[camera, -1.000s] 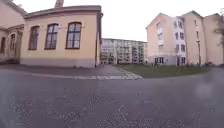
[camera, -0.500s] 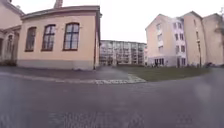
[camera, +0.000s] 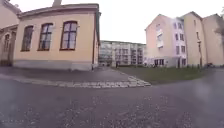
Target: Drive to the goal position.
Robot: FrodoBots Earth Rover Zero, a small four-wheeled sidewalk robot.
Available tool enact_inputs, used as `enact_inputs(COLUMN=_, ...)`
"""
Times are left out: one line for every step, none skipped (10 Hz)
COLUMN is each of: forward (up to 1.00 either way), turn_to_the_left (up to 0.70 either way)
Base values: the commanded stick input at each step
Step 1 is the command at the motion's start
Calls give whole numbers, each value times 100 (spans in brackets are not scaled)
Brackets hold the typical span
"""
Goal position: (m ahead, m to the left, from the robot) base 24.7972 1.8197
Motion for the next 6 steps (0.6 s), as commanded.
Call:
enact_inputs(forward=100, turn_to_the_left=0)
enact_inputs(forward=100, turn_to_the_left=0)
enact_inputs(forward=100, turn_to_the_left=0)
enact_inputs(forward=100, turn_to_the_left=0)
enact_inputs(forward=100, turn_to_the_left=0)
enact_inputs(forward=100, turn_to_the_left=0)
